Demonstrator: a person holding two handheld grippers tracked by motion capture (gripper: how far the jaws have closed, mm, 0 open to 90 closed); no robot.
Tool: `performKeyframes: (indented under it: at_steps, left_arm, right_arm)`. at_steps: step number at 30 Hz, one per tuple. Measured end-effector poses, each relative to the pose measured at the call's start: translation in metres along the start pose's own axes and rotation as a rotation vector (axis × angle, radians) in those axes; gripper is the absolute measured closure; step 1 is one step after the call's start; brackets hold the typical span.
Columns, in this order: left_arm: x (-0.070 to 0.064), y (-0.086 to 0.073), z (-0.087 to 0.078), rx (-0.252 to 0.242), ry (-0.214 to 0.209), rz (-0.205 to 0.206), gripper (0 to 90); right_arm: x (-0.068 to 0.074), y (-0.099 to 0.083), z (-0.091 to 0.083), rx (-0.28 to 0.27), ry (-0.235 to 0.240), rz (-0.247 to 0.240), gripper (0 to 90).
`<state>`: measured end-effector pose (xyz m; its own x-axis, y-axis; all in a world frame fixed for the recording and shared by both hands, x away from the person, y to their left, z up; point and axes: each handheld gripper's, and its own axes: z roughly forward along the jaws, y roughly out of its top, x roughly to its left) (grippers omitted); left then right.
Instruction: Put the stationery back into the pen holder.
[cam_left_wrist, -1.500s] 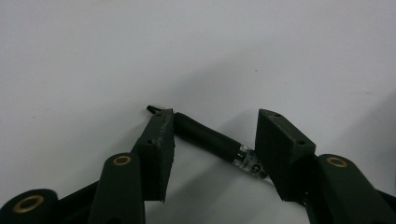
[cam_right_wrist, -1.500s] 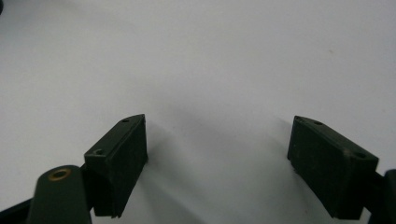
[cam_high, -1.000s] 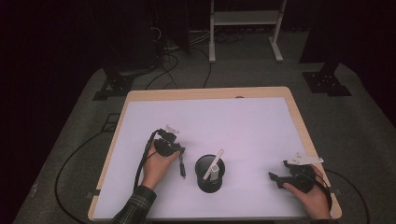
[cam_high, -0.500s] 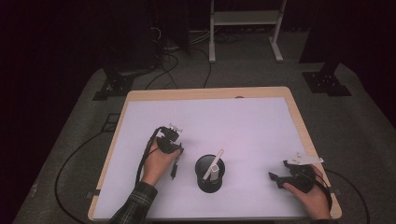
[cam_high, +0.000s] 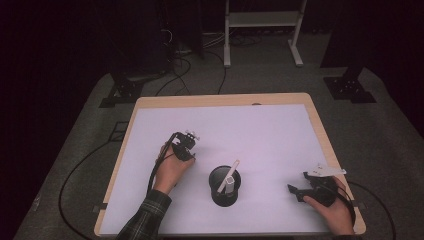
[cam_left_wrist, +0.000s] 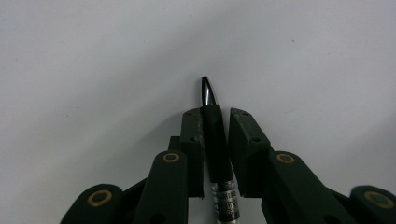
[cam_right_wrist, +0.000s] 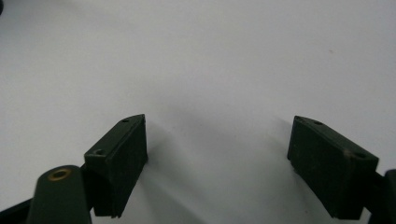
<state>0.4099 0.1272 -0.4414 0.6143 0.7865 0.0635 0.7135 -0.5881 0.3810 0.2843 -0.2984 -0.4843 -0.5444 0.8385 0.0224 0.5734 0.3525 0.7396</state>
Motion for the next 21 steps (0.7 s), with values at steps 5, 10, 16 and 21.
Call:
performKeyframes:
  at_steps: [5, 10, 16, 21]
  left_arm:
    - [0.0011, 0.0016, -0.0003, 0.015, -0.004, 0.005, 78.7]
    - [0.0031, 0.001, 0.0, 0.008, -0.015, 0.01, 80.5]
    - [0.0055, -0.0017, 0.0, -0.017, -0.034, 0.007, 80.6]
    - [0.0096, -0.008, -0.0008, -0.063, -0.062, -0.007, 80.5]
  right_arm:
    - [0.0, 0.0, 0.0, 0.0, 0.001, 0.001, 18.8]
    - [0.0, 0.0, 0.0, 0.0, 0.0, 0.0, 18.8]
    - [-0.0002, 0.0, 0.0, -0.001, 0.001, 0.001, 18.8]
    - [-0.0002, 0.0, 0.0, -0.001, 0.002, 0.001, 18.8]
